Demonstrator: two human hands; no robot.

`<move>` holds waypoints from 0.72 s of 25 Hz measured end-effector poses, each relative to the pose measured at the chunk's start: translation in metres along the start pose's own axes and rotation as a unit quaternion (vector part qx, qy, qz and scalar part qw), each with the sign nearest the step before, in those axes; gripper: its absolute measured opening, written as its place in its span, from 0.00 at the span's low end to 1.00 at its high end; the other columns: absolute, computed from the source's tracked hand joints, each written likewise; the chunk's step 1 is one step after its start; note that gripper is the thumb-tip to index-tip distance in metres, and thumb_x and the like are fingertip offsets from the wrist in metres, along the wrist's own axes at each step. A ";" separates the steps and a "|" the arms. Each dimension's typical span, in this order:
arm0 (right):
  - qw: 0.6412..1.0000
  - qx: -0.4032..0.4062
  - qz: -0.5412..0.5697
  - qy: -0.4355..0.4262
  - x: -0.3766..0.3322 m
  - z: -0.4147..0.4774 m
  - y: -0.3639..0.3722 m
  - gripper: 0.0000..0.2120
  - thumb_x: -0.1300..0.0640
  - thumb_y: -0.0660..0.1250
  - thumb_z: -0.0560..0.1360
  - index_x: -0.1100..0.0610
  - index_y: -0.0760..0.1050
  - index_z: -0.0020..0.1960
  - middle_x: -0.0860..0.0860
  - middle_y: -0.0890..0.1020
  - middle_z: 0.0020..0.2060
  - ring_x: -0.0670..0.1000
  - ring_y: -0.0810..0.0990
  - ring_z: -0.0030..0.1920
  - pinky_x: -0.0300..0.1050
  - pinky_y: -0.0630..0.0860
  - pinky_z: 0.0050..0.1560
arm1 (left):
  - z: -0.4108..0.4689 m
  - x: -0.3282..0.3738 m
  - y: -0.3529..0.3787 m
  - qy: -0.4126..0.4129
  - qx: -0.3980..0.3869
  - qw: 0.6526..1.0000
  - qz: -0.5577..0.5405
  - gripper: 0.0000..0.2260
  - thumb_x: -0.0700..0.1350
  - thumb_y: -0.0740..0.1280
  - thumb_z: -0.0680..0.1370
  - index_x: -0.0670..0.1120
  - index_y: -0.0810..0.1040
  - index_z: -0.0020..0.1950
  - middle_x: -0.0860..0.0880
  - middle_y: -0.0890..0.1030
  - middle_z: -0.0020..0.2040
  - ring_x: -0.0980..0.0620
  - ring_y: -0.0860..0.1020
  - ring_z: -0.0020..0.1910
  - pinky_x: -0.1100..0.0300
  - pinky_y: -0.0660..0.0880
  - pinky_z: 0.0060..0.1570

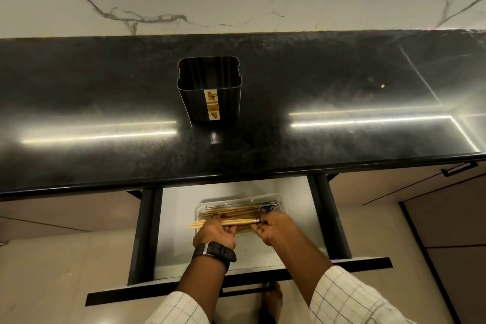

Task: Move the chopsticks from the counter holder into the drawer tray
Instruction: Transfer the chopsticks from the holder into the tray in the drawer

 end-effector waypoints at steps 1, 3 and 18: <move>1.000 0.012 -0.007 -0.006 -0.002 0.011 0.002 0.17 0.67 0.54 0.85 0.67 0.68 0.72 0.63 0.77 0.68 0.60 0.78 0.67 0.53 0.79 0.61 | 0.003 0.000 0.003 -0.019 -0.005 1.000 0.009 0.14 0.38 0.57 0.84 0.41 0.71 0.69 0.41 0.72 0.72 0.42 0.70 0.73 0.43 0.65 0.72; 0.998 0.040 -0.036 -0.017 -0.005 0.030 0.001 0.16 0.64 0.57 0.84 0.63 0.71 0.71 0.62 0.80 0.62 0.60 0.83 0.52 0.51 0.82 0.36 | 0.004 0.000 0.007 -0.057 -0.014 0.998 0.027 0.17 0.40 0.55 0.84 0.40 0.68 0.73 0.40 0.69 0.75 0.42 0.67 0.75 0.45 0.64 0.74; 0.994 0.025 -0.010 -0.105 -0.002 0.012 -0.027 0.06 0.69 0.65 0.80 0.65 0.74 0.57 0.62 0.82 0.53 0.59 0.84 0.52 0.52 0.83 0.54 | -0.022 0.042 -0.029 0.001 -0.118 0.991 0.059 0.10 0.43 0.62 0.82 0.38 0.77 0.56 0.37 0.79 0.57 0.40 0.77 0.62 0.47 0.73 0.66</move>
Point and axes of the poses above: each hand's wrist, its own z-axis towards the middle knuckle, its own y-axis out of the palm, x = y × z, the point moved 4 cm from there along z, towards the middle knuckle
